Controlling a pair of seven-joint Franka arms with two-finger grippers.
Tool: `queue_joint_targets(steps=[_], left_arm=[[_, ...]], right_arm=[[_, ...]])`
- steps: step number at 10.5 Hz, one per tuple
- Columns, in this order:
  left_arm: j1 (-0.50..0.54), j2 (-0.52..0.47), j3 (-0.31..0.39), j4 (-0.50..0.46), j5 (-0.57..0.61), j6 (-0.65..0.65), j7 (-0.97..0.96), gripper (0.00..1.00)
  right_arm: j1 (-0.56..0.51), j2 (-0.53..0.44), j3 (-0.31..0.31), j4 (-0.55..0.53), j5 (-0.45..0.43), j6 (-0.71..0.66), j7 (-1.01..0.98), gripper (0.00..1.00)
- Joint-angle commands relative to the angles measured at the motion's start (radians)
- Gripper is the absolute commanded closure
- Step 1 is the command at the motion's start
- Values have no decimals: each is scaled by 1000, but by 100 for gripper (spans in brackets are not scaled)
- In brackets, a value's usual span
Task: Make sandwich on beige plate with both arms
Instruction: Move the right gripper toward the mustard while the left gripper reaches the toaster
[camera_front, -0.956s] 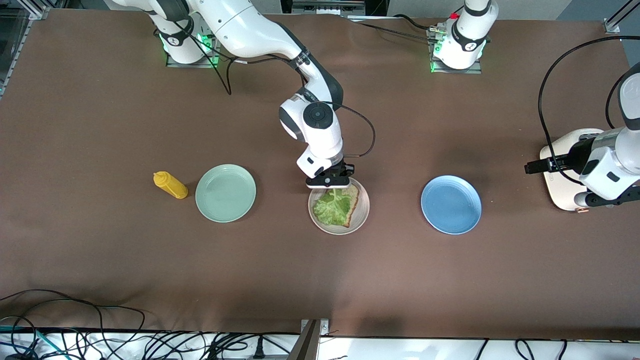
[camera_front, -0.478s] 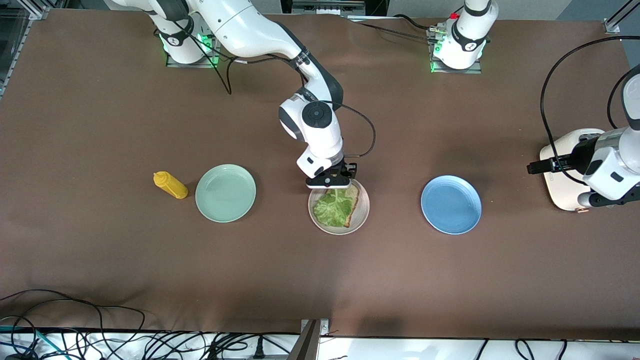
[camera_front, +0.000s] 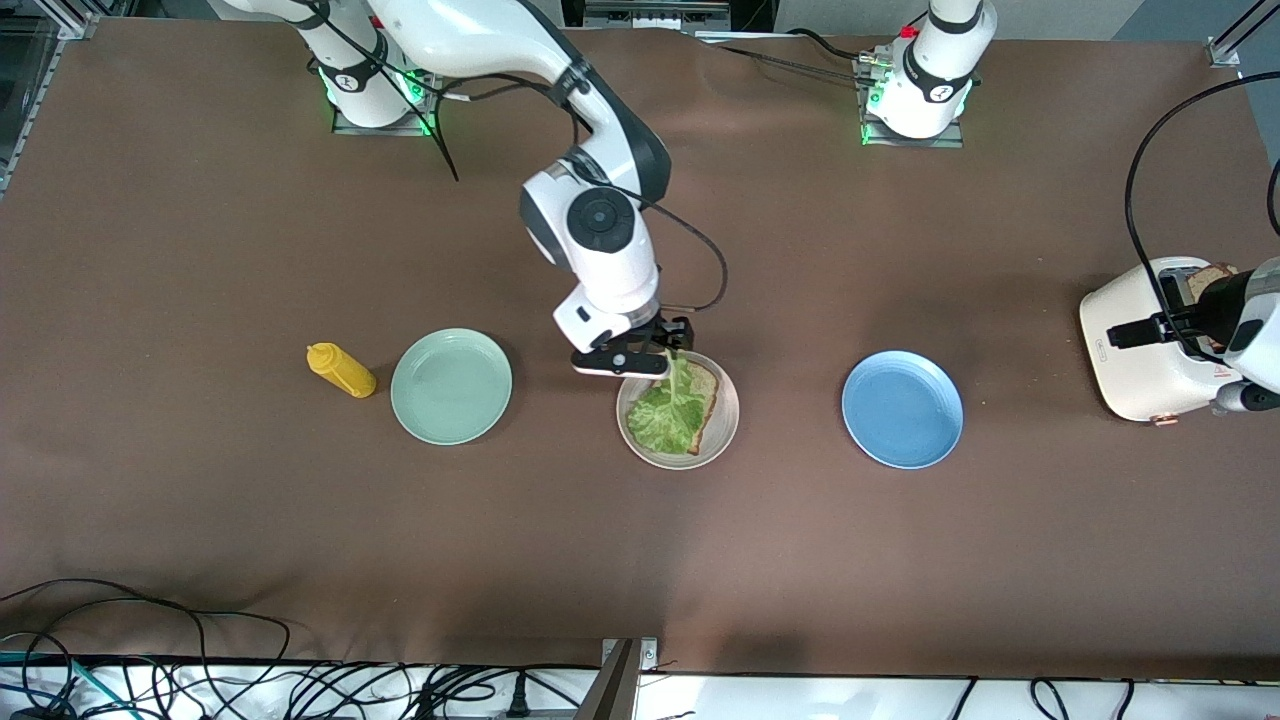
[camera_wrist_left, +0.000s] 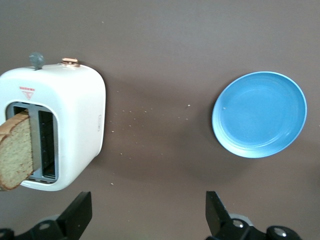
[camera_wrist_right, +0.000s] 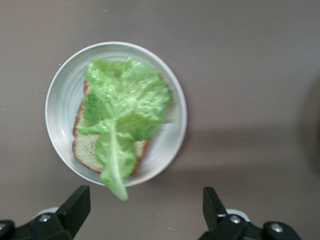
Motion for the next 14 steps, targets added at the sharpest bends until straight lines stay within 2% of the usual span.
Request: queue_joint_targets(steps=[1, 2, 5, 6, 8, 10, 12, 14], left_arm=[[75, -6, -7, -3, 28, 8, 72, 0], [94, -4, -4, -3, 28, 9, 118, 0], [210, 26, -4, 15, 31, 15, 187, 0], [240, 48, -4, 31, 70, 15, 230, 0], [247, 89, -4, 31, 159, 18, 275, 0], [243, 124, -5, 28, 198, 66, 273, 0], [251, 152, -4, 26, 198, 68, 273, 0], [267, 158, -4, 18, 198, 63, 270, 0]], right_arm=[[-76, -125, -6, -67, 22, -134, -160, 0], [-117, -164, -6, -75, 22, -201, -237, 0], [-243, -289, -6, -159, 21, -283, -505, 0], [-293, -332, -4, -200, 19, -291, -598, 0], [-378, -405, -3, -265, 19, -324, -754, 0], [-471, -467, 3, -308, 13, -350, -902, 0], [-565, -546, 29, -377, -7, -369, -1015, 0], [-700, -666, 123, -485, -105, -348, -991, 0]])
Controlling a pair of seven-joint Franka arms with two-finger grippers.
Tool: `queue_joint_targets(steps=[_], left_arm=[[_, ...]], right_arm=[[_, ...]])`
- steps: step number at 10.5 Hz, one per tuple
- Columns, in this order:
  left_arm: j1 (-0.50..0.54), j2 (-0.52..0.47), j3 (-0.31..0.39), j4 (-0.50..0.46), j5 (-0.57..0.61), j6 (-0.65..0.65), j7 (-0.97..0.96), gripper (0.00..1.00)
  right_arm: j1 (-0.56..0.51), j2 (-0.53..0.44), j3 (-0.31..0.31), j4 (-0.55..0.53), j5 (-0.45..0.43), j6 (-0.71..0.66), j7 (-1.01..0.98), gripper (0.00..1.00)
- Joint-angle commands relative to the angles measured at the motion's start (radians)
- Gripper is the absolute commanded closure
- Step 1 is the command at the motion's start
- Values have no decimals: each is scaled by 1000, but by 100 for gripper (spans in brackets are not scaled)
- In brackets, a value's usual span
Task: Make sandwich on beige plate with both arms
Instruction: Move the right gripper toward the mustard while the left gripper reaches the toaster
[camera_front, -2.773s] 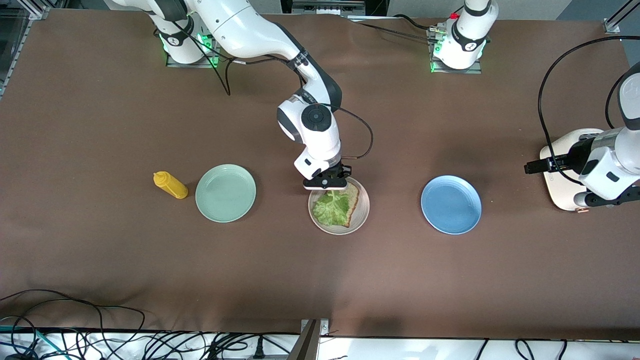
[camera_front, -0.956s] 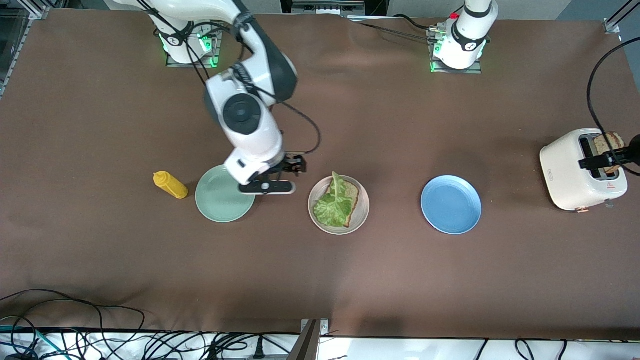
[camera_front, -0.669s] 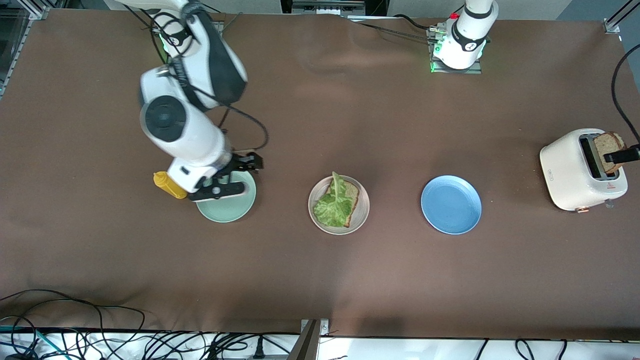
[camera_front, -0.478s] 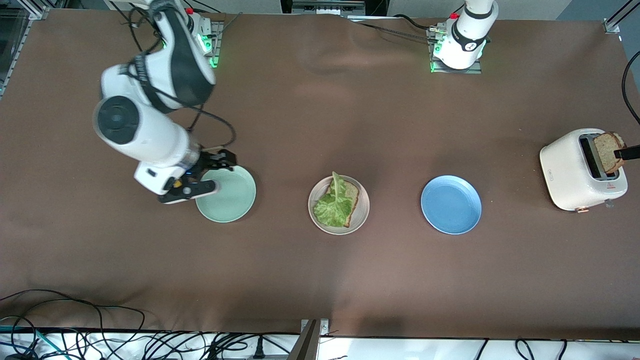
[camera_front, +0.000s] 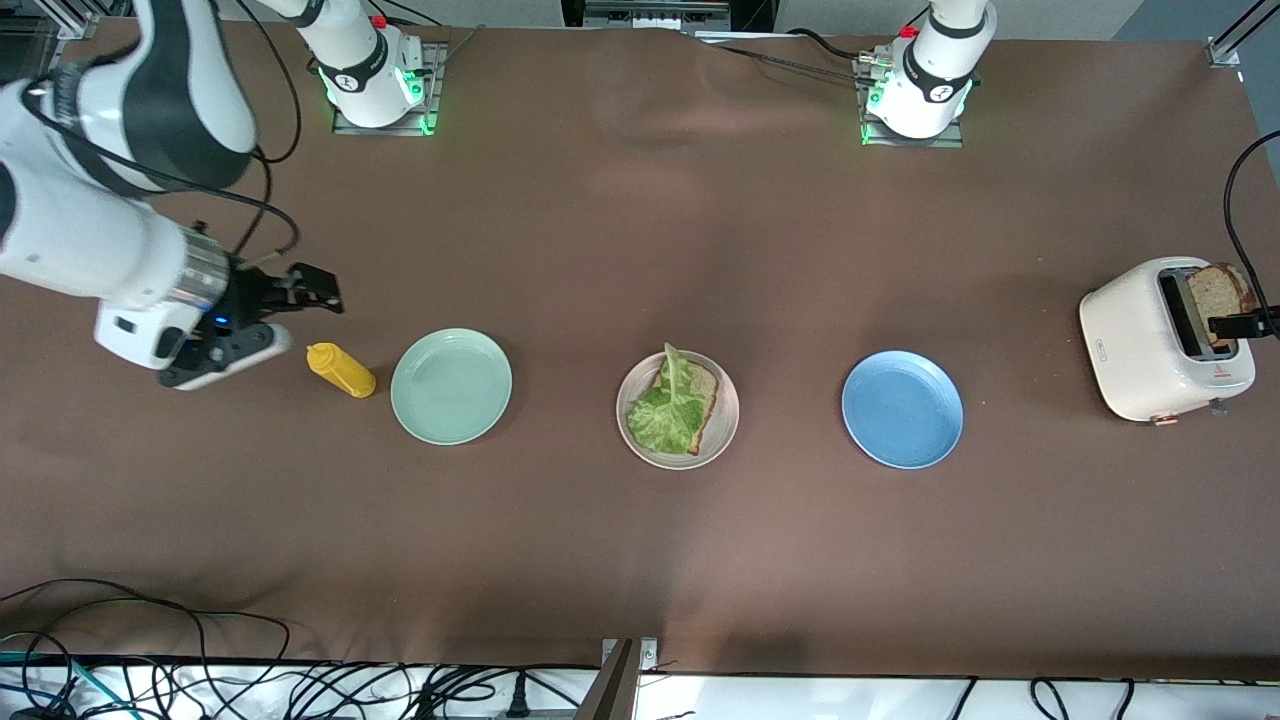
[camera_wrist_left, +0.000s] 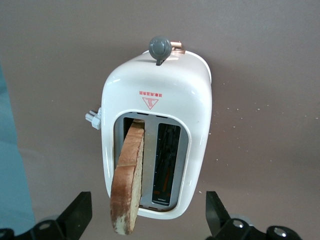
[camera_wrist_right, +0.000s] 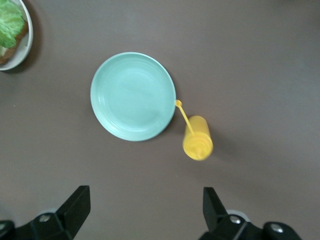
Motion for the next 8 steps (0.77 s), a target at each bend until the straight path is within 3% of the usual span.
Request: queue_joint_targets(steps=[1, 4, 8], left_arm=[[36, 5, -2, 15, 31, -10, 19, 0], [70, 17, -2, 3, 31, -57, 18, 0], [73, 38, -2, -8, 30, -99, 18, 3]], right_arm=[[-126, -182, 103, -178, -77, 34, 45, 0], [-135, -275, 105, -287, -116, 57, 151, 0], [-164, -282, 107, -311, -114, 94, 97, 0]])
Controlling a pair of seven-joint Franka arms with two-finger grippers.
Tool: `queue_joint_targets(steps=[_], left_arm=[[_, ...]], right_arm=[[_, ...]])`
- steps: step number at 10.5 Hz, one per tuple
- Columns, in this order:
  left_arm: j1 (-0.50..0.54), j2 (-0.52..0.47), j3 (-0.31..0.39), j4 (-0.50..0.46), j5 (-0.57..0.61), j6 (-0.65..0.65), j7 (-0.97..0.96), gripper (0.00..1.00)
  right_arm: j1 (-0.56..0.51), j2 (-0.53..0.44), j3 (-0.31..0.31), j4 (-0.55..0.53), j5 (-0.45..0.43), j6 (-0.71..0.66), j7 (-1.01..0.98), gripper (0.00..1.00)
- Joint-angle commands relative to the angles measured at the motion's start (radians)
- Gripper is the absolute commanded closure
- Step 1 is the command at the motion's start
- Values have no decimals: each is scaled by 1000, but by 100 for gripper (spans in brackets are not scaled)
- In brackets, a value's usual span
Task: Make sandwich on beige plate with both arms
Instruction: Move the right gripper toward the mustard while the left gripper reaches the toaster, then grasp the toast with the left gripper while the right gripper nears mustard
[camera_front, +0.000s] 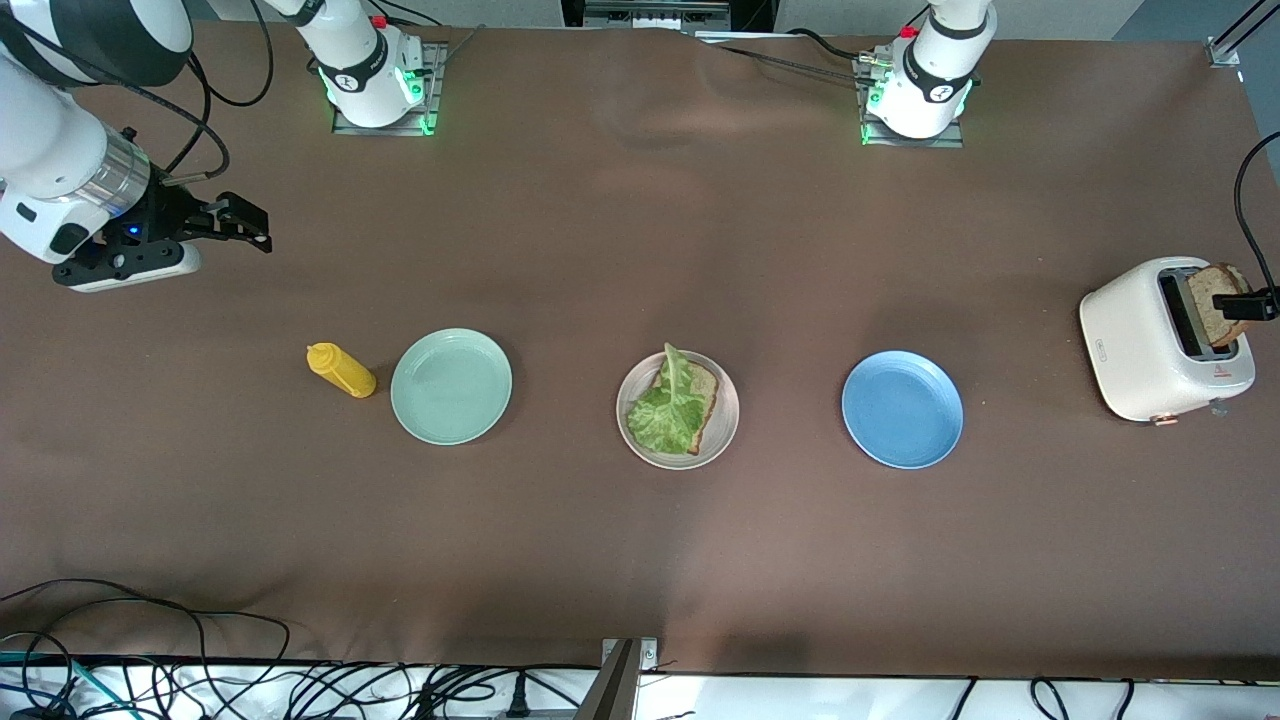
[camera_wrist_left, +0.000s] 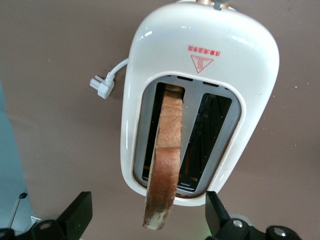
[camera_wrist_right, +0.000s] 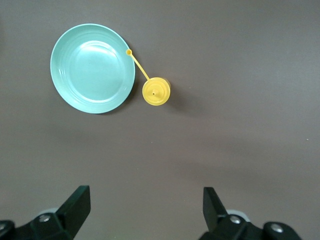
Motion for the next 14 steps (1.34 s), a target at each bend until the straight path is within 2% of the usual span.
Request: queue_joint_targets(steps=[1, 3, 4, 7, 9, 11, 14], left_arm=[[-5, 7, -8, -3, 29, -27, 17, 12], [-11, 8, -9, -2, 31, -39, 15, 48], [-11, 8, -9, -2, 31, -40, 15, 57], [-16, 8, -11, 0, 32, -46, 12, 98], [-20, 8, -12, 3, 54, -50, 13, 100], [-33, 4, -12, 15, 57, -54, 13, 100], [-55, -18, -23, 84, 55, -141, 15, 100]], right_arm=[[-32, -23, 20, -25, -12, 22, -31, 0], [-37, -23, 20, -26, -12, 20, -31, 0], [-40, -21, 20, -25, -12, 20, -31, 0], [-41, -21, 20, -25, -10, 20, -43, 0], [-46, -12, 18, -25, -7, 20, -86, 0], [-87, 27, 17, -17, 31, 31, -384, 0], [-150, 162, 7, 15, 163, 51, -789, 0]])
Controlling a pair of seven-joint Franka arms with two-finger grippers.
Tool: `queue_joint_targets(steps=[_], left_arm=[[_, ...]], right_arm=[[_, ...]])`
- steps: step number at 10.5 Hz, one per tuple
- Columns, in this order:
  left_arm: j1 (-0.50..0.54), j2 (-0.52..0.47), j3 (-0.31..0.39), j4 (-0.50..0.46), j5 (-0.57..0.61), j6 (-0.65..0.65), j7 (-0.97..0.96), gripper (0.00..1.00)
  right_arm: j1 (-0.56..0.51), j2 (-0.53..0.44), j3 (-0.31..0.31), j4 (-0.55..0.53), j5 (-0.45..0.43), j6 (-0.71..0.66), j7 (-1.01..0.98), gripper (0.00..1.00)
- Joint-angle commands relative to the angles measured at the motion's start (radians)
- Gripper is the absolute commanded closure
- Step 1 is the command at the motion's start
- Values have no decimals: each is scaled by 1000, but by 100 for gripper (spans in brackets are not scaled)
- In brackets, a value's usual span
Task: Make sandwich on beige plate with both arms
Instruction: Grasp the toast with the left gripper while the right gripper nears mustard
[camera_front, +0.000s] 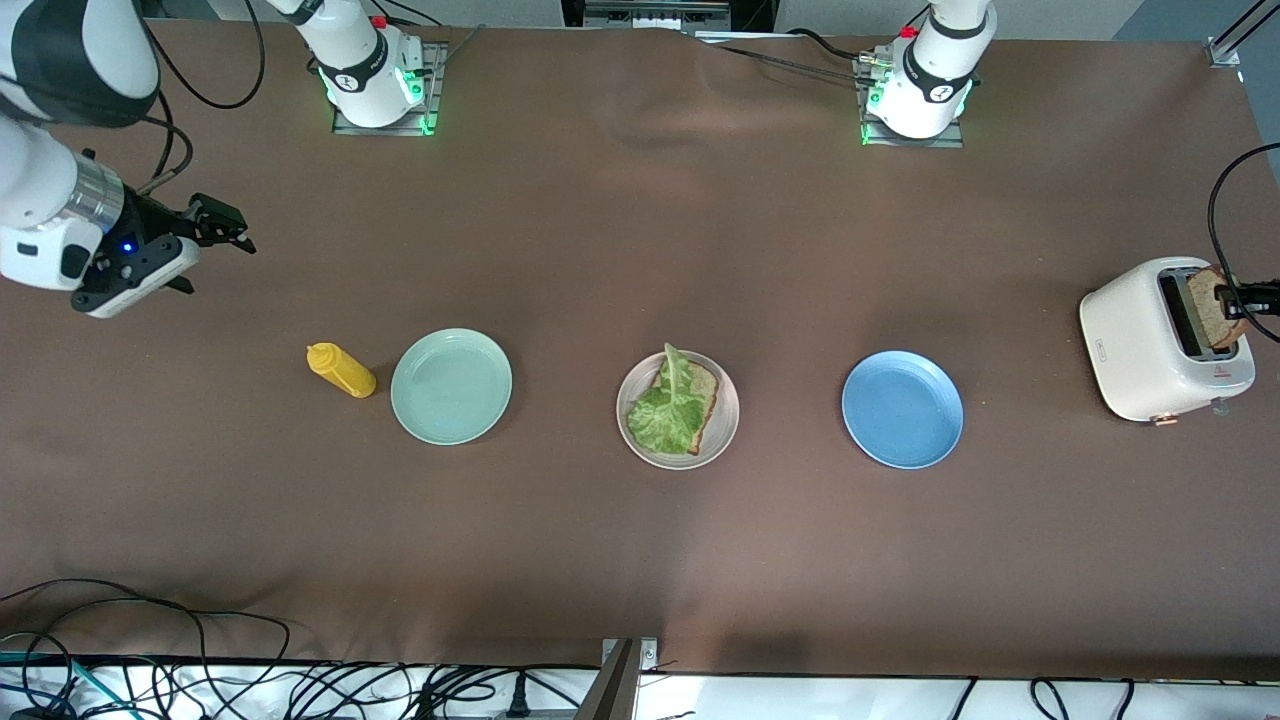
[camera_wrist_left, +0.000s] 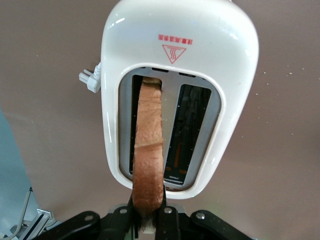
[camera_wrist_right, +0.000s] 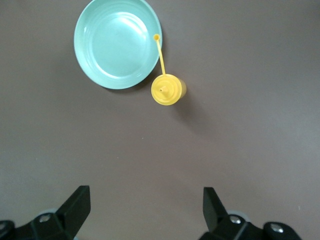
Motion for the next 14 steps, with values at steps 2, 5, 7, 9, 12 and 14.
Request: queue_joint_targets(steps=[2, 5, 7, 9, 12, 14], left_arm=[[-73, -46, -12, 128, 35, -161, 13, 100], [-178, -86, -12, 172, 13, -252, 3, 100], [-280, -98, -12, 172, -58, -267, -108, 100], [-343, -98, -12, 172, -221, -266, -393, 100], [-473, -86, -4, 170, -419, -245, -662, 100], [-527, -83, -4, 138, -540, -84, -799, 100]], right_arm=[[-96, 234, 2, 97, 221, 19, -464, 0], [-182, 462, 1, 216, 468, 6, -920, 0], [-219, 542, 1, 257, 559, -11, -1121, 0], [-228, 614, 1, 289, 686, -72, -1272, 0], [-240, 665, 0, 289, 790, -181, -1431, 0], [-251, 705, 0, 287, 830, -186, -1560, 0]])
